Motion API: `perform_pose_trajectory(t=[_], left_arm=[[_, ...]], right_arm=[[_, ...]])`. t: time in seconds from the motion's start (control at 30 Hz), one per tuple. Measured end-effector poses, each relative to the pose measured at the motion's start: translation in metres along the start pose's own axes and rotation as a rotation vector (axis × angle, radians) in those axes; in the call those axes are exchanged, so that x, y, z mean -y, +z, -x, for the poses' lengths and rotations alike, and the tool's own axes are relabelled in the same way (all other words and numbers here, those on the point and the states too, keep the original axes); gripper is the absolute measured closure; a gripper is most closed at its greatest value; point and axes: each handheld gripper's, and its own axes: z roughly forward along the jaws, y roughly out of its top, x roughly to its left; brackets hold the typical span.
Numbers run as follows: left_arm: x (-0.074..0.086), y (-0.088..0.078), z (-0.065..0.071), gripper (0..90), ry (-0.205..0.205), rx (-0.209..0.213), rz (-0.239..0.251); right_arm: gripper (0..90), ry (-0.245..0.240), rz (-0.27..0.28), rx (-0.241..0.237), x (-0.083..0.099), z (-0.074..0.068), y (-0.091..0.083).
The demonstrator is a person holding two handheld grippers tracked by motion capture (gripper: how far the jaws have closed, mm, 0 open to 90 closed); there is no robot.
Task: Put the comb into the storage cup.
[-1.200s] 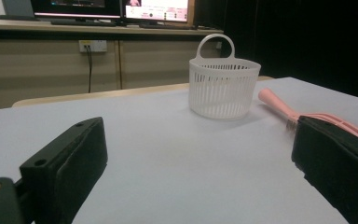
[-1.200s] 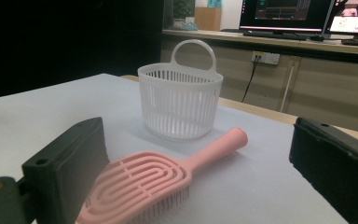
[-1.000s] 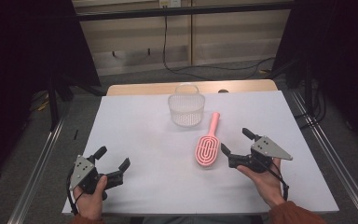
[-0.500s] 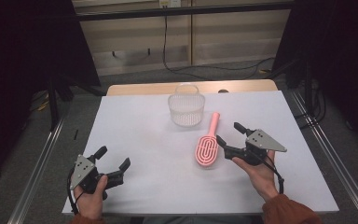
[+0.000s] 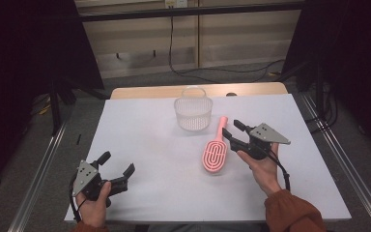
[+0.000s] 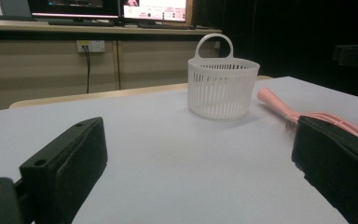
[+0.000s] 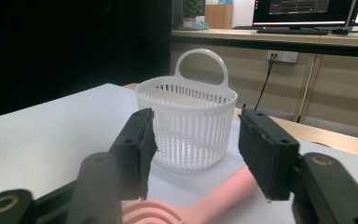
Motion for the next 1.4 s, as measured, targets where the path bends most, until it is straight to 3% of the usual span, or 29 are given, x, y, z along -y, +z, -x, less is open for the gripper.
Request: perform_pose_trajectory(t=[0.13,0.3,0.57,0.77,0.9,1.07,1.23,1.4], left_arm=[[0.000,0.000,0.001,3.4,-0.003,0.005,0.006],[0.000,0.000,0.000,3.4,-0.003,0.007,0.004],[0.000,0.000,0.000,3.4,-0.001,0.005,0.002],[0.000,0.000,0.001,3.4,0.003,0.002,0.004],[0.000,0.000,0.000,3.4,0.002,0.002,0.002],[0.000,0.000,0.001,3.4,0.001,0.002,0.004],[0.000,0.000,0.001,3.4,0.000,0.006,0.002],[0.000,0.001,0.000,3.4,-0.001,0.004,0.000]], right_arm=[[49.2,-0.014,-0.008,-0.011,0.001,0.000,0.000],[67.5,-0.017,-0.013,-0.036,0.001,-0.002,0.000],[90.0,-0.020,-0.063,-0.084,0.004,-0.001,0.003],[90.0,-0.019,-0.150,-0.131,0.001,-0.006,0.004],[90.0,-0.027,-0.260,-0.160,-0.002,-0.009,0.008],[90.0,-0.017,-0.353,-0.207,-0.004,-0.018,0.012],[90.0,0.029,-0.437,-0.261,-0.005,-0.031,0.019],[90.0,0.030,-0.506,-0.292,-0.008,-0.037,0.027]])
